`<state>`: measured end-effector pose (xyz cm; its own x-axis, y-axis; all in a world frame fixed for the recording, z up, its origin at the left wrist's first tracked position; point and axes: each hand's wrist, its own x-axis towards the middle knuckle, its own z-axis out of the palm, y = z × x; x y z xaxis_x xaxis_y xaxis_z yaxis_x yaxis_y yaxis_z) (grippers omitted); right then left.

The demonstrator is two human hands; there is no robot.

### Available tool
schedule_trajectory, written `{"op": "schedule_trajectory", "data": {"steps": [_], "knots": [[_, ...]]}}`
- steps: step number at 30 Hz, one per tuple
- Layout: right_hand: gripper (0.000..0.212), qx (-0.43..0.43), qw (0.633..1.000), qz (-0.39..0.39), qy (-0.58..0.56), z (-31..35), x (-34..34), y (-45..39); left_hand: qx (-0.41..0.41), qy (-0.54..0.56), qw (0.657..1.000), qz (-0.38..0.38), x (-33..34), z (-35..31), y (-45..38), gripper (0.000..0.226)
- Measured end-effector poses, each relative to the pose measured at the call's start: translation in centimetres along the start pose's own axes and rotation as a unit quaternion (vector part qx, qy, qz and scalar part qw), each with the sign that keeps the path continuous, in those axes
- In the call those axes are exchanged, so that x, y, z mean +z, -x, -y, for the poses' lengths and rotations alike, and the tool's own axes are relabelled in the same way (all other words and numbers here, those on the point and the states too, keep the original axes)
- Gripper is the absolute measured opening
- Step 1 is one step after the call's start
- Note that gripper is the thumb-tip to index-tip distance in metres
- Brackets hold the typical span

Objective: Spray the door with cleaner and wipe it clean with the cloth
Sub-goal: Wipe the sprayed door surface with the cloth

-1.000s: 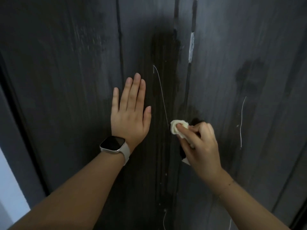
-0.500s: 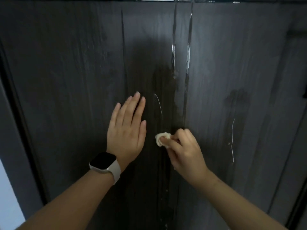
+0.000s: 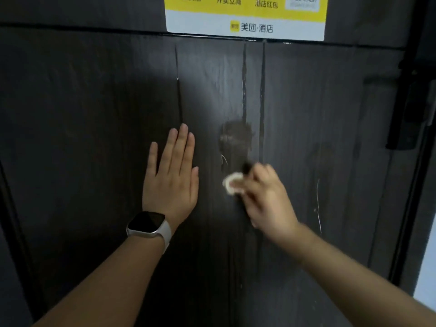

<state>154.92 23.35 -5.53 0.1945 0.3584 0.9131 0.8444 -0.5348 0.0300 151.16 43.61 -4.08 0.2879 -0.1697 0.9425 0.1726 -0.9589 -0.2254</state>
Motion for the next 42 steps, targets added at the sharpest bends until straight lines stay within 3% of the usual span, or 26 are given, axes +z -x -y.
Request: {"op": "schedule_trajectory", "data": {"steps": [4, 10, 16, 22, 24, 27, 29, 34, 36, 40, 42], "knots": [[0.021, 0.061, 0.990, -0.122, -0.030, 1.3, -0.3, -7.0, 0.000, 0.004, 1.000, -0.012, 0.0, 0.0, 0.2, 0.059], [0.023, -0.013, 0.999, 0.025, 0.024, 1.8, 0.2, -1.2, 0.005, 0.017, 1.000, -0.017, -0.1, 0.2, 0.2, 0.058], [0.018, 0.037, 0.994, -0.106, -0.011, 2.6, 0.6, -6.7, 0.011, 0.011, 1.000, -0.022, 0.0, 0.2, 0.2, 0.058], [0.017, -0.114, 0.990, 0.019, 0.074, 0.5, 0.3, -1.3, 0.011, 0.019, 0.999, -0.027, 0.2, 0.3, 0.2, 0.059], [0.019, -0.144, 0.985, 0.013, 0.092, 0.1, -0.5, -3.0, 0.012, 0.019, 0.999, -0.030, 0.2, 0.3, 0.2, 0.059], [0.015, -0.082, 0.991, -0.090, 0.055, 0.7, -0.8, -6.8, 0.014, 0.009, 0.999, -0.030, 0.2, 0.3, 0.2, 0.058], [0.013, -0.061, 0.991, -0.116, 0.027, 1.2, 0.1, -6.6, 0.016, 0.014, 0.999, -0.032, 0.2, 0.3, 0.2, 0.058], [0.007, -0.176, 0.983, -0.010, 0.058, 0.1, 0.2, -3.1, 0.016, 0.022, 0.999, -0.034, 0.2, 0.3, 0.2, 0.057], [0.008, -0.162, 0.984, -0.030, 0.061, 0.3, 0.0, -4.7, 0.016, 0.024, 0.999, -0.035, 0.2, 0.3, 0.3, 0.057], [0.010, -0.048, 0.991, -0.122, 0.008, 2.1, 1.2, -6.2, 0.017, 0.019, 0.999, -0.036, 0.2, 0.3, 0.3, 0.057], [0.009, -0.070, 0.992, -0.105, 0.008, 1.8, 1.6, -4.9, 0.017, 0.024, 0.999, -0.037, 0.1, 0.3, 0.2, 0.058]]}}
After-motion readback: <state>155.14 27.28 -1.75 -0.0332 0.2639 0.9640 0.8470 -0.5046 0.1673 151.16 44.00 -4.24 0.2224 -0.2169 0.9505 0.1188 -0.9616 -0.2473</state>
